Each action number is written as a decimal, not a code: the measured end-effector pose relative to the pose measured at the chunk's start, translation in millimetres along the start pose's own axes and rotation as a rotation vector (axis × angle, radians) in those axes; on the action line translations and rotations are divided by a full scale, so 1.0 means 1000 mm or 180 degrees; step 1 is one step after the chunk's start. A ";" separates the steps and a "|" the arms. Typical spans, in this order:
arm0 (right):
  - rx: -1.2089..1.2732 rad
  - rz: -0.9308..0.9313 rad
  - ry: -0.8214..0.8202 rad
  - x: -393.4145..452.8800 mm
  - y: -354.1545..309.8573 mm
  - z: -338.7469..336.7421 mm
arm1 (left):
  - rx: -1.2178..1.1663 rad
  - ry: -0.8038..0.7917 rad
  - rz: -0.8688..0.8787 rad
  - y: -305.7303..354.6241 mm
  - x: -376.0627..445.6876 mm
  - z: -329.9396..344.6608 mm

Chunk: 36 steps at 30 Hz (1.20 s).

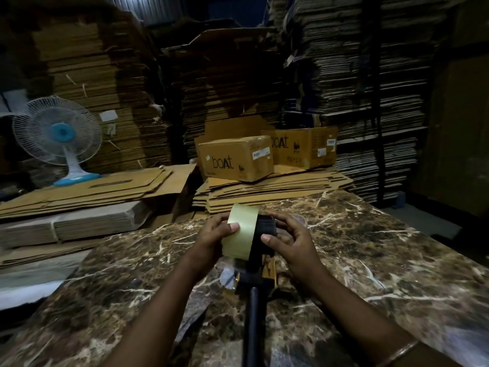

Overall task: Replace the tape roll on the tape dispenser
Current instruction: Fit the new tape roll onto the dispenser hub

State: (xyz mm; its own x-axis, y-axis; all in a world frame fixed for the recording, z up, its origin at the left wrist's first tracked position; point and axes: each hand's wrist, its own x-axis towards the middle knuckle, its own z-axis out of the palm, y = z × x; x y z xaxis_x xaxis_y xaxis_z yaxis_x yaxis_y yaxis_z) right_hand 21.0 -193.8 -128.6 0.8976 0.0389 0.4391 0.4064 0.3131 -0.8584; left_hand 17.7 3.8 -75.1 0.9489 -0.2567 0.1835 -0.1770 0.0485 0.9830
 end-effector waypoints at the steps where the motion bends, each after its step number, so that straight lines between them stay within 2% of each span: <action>1: -0.0012 -0.0002 -0.0012 0.000 -0.001 0.002 | -0.0140 0.0040 0.0008 -0.005 -0.002 0.000; 5: -0.0029 0.0026 -0.0195 -0.002 -0.003 0.004 | -0.0376 0.0262 0.0104 -0.022 -0.005 -0.002; 10: -0.0121 0.0109 -0.0407 -0.005 -0.008 0.008 | -0.0329 0.0296 0.0239 -0.027 -0.008 0.000; 23: -0.0153 -0.0086 -0.0351 -0.009 -0.004 0.014 | -0.0367 0.0082 0.0255 -0.027 -0.007 -0.003; 36: -0.0374 -0.0198 -0.0294 -0.013 0.001 0.024 | -0.0510 0.0298 0.0211 -0.036 -0.004 -0.004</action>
State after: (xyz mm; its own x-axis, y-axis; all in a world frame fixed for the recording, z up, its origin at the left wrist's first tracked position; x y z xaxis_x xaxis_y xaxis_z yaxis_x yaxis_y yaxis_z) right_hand 5.7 -171.7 -128.5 0.8528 0.1116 0.5102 0.4827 0.2047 -0.8515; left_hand 21.3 6.6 -111.4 0.9580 -0.1573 0.2396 -0.2031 0.2173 0.9547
